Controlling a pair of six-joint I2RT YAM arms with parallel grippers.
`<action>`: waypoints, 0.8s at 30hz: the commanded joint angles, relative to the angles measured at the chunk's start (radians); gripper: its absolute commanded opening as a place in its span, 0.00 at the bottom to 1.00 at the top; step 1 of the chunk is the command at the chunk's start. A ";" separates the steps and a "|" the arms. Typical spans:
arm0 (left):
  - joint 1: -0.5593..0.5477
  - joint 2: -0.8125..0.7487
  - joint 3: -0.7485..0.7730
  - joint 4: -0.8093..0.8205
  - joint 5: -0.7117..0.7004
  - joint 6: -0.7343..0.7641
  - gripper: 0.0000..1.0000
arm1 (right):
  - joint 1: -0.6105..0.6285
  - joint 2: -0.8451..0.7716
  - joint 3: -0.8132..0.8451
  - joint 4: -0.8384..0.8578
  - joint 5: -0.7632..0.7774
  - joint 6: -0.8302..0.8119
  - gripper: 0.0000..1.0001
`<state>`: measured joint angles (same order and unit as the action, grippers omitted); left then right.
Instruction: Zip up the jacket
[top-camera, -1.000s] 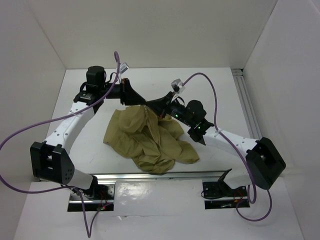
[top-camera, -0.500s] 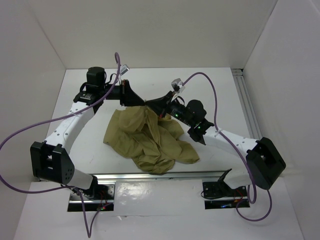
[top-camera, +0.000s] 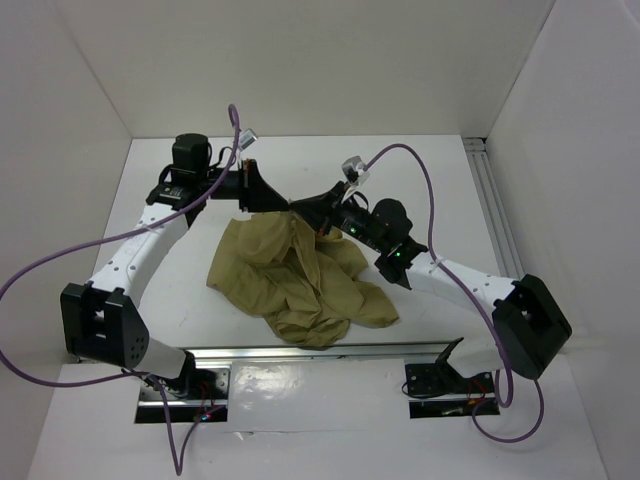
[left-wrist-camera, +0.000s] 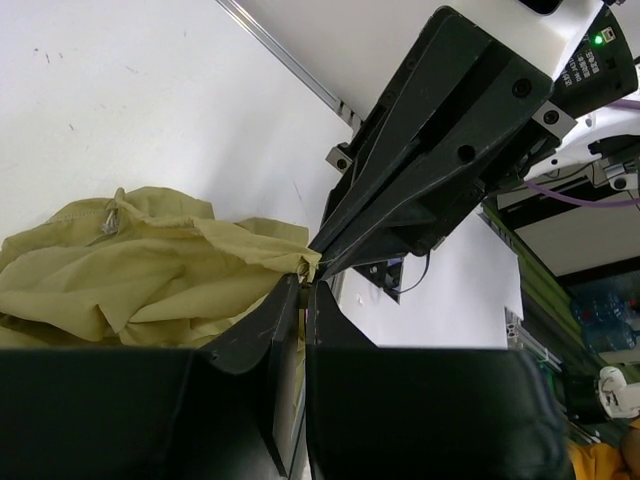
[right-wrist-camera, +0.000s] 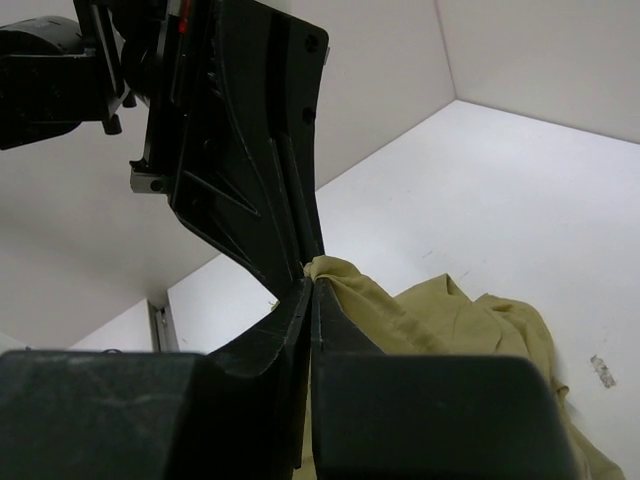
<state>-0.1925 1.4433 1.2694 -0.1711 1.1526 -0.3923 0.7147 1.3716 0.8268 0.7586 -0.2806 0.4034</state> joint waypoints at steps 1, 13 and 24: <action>0.008 0.003 -0.002 0.016 0.046 0.009 0.00 | 0.002 -0.015 0.057 0.008 0.041 -0.008 0.08; 0.045 0.003 -0.030 0.050 -0.020 -0.066 0.00 | 0.002 -0.143 0.029 -0.126 0.178 -0.048 0.61; 0.065 0.012 -0.048 0.107 -0.077 -0.154 0.00 | 0.035 -0.132 -0.035 -0.251 0.116 0.067 0.36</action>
<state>-0.1383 1.4548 1.2213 -0.1310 1.0790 -0.5068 0.7208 1.2106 0.8070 0.5697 -0.1448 0.4271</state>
